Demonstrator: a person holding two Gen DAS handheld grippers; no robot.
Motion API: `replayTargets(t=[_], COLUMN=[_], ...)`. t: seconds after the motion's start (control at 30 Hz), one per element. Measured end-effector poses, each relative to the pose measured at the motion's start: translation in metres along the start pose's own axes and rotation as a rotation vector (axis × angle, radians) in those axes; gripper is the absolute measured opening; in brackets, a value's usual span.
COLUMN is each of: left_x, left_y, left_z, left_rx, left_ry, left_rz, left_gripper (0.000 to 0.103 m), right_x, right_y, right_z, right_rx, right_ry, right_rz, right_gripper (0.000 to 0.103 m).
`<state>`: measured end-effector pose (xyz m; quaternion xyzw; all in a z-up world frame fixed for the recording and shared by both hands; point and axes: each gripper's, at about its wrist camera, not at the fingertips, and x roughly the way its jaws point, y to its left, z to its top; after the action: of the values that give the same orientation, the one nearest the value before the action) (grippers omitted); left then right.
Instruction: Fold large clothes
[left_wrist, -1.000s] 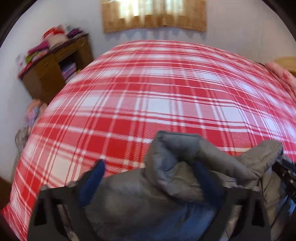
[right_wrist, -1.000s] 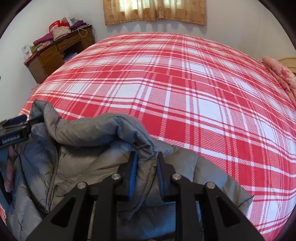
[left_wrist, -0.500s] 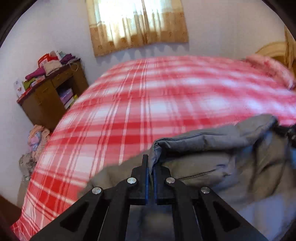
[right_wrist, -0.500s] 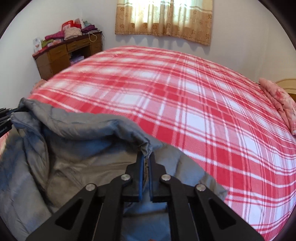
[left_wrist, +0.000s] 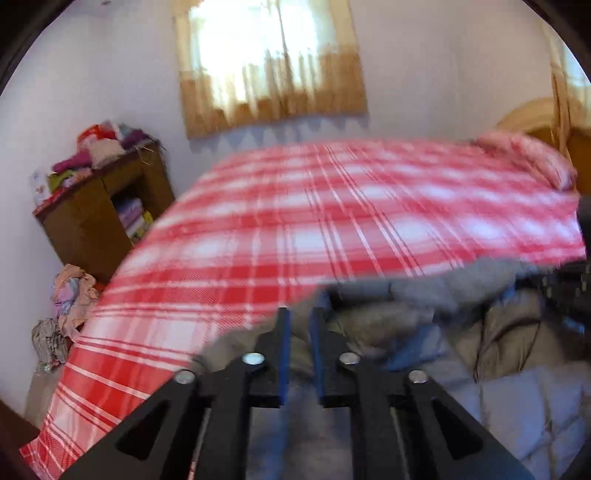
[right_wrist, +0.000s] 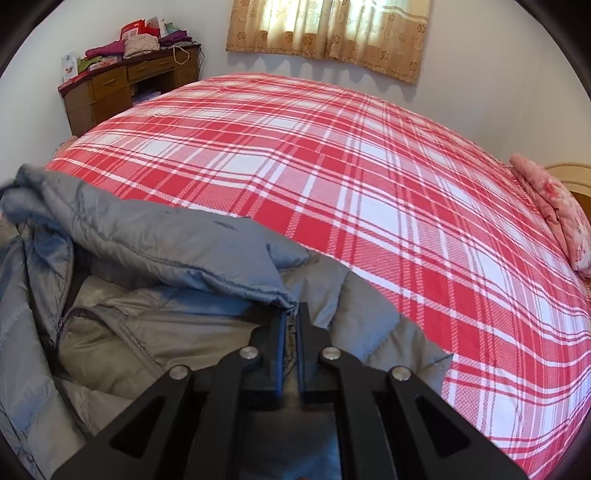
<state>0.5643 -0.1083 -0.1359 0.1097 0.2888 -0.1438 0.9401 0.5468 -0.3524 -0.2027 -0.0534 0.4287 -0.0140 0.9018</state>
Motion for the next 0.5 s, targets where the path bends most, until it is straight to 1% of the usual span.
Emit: replayTargets(t=[0.03, 0.07, 0.1, 0.13, 0.17, 0.23, 0.27, 0.33, 0.4, 0.43, 0.5], left_x=[-0.001, 0.000, 0.001, 0.004, 0.012, 0.028, 0.038, 0.050, 0.062, 0.064, 0.065], left_y=[0.004, 0.010, 0.015, 0.019, 0.017, 0.007, 0.004, 0.003, 0.006, 0.006, 0.006], left_z=[0.005, 0.010, 0.014, 0.016, 0.021, 0.029, 0.032, 0.038, 0.046, 0.049, 0.048], left_rx=[-0.017, -0.040, -0.075, -0.102, -0.107, -0.050, -0.028, -0.031, -0.050, -0.060, -0.084], left_ry=[-0.010, -0.014, -0.029, -0.039, -0.021, 0.030, 0.047, 0.044, 0.068, 0.069, 0.071], left_rz=[0.032, 0.070, 0.099, 0.105, 0.106, 0.144, 0.191, 0.233, 0.277, 0.283, 0.222], left_gripper=[0.056, 0.082, 0.084, 0.084, 0.084, 0.084, 0.084, 0.084, 0.084, 0.084, 0.084], right_x=[0.000, -0.001, -0.001, -0.002, -0.003, -0.011, -0.016, -0.032, -0.048, -0.053, -0.055], right_y=[0.000, 0.001, 0.001, 0.002, 0.001, -0.003, -0.006, -0.011, -0.014, -0.015, -0.015], right_z=[0.000, -0.001, -0.002, -0.002, -0.002, -0.002, -0.001, 0.000, 0.005, 0.010, 0.021], right_rx=[-0.003, -0.008, -0.014, -0.019, -0.020, -0.011, -0.001, 0.027, 0.049, 0.062, 0.098], right_ry=[0.000, -0.001, -0.002, 0.000, 0.001, -0.005, -0.007, -0.029, -0.057, -0.064, -0.083], right_rz=[0.003, 0.003, -0.001, -0.003, -0.003, 0.008, 0.015, 0.038, 0.041, 0.043, 0.048], right_gripper=[0.006, 0.006, 0.006, 0.007, 0.007, 0.014, 0.019, 0.019, 0.019, 0.019, 0.019])
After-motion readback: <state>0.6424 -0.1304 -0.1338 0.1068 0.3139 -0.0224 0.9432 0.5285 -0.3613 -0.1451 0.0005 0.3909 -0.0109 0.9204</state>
